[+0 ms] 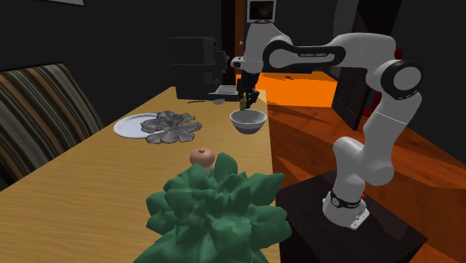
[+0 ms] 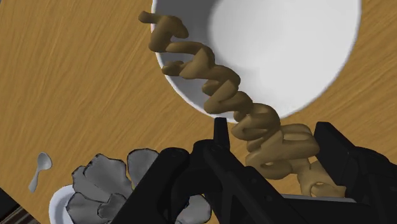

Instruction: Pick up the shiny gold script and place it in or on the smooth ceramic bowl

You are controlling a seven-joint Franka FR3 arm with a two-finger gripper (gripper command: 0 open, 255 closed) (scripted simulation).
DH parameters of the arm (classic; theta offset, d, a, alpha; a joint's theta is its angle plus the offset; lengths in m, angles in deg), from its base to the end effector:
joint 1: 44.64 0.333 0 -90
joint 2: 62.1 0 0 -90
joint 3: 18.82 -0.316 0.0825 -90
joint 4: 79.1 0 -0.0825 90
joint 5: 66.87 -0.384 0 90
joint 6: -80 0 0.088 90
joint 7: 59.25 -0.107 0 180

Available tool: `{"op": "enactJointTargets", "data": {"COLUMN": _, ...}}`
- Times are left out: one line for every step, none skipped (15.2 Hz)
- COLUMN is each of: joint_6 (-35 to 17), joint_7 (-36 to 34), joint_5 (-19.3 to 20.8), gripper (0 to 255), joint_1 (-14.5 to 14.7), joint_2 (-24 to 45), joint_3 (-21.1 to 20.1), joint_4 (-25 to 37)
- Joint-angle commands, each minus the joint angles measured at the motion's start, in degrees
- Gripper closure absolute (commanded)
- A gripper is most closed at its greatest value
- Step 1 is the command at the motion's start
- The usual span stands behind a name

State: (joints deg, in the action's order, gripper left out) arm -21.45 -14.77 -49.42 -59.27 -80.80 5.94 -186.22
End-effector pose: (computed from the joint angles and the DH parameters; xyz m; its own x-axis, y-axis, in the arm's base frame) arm 0.3320 -0.3502 0.6517 0.9915 0.1286 0.0207 0.1190 -0.9590 0.2573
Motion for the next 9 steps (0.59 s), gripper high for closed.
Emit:
{"op": "enactJointTargets", "data": {"joint_6": -0.2, "joint_7": 2.3, "joint_5": 0.6, "gripper": 255, "joint_1": -0.9, "joint_2": -1.4, "joint_3": 1.4, "joint_4": -1.0}}
{"op": "enactJointTargets", "data": {"joint_6": -0.3, "joint_7": 3.9, "joint_5": 0.9, "gripper": 255, "joint_1": -1.5, "joint_2": -2.1, "joint_3": 2.6, "joint_4": -1.3}}
{"op": "enactJointTargets", "data": {"joint_6": -1.1, "joint_7": 3.7, "joint_5": 1.0, "gripper": 255, "joint_1": -1.6, "joint_2": -2.3, "joint_3": 2.6, "joint_4": -2.2}}
{"op": "enactJointTargets", "data": {"joint_6": -1.8, "joint_7": 3.6, "joint_5": 1.2, "gripper": 255, "joint_1": -1.7, "joint_2": -2.5, "joint_3": 2.6, "joint_4": -3.2}}
{"op": "enactJointTargets", "data": {"joint_6": -2.5, "joint_7": 3.4, "joint_5": 1.3, "gripper": 255, "joint_1": -1.7, "joint_2": -2.7, "joint_3": 2.7, "joint_4": -4.1}}
{"op": "enactJointTargets", "data": {"joint_6": -3.3, "joint_7": 3.2, "joint_5": 1.4, "gripper": 255, "joint_1": -1.8, "joint_2": -2.8, "joint_3": 2.7, "joint_4": -5.0}}
{"op": "enactJointTargets", "data": {"joint_6": -4.0, "joint_7": 3.0, "joint_5": 1.6, "gripper": 255, "joint_1": -1.8, "joint_2": -3.0, "joint_3": 2.8, "joint_4": -5.8}}
{"op": "enactJointTargets", "data": {"joint_6": -4.8, "joint_7": 2.9, "joint_5": 1.7, "gripper": 255, "joint_1": -1.9, "joint_2": -3.1, "joint_3": 2.9, "joint_4": -6.7}}
{"op": "enactJointTargets", "data": {"joint_6": -5.5, "joint_7": 2.7, "joint_5": 1.8, "gripper": 255, "joint_1": -2.0, "joint_2": -3.2, "joint_3": 2.9, "joint_4": -7.6}}
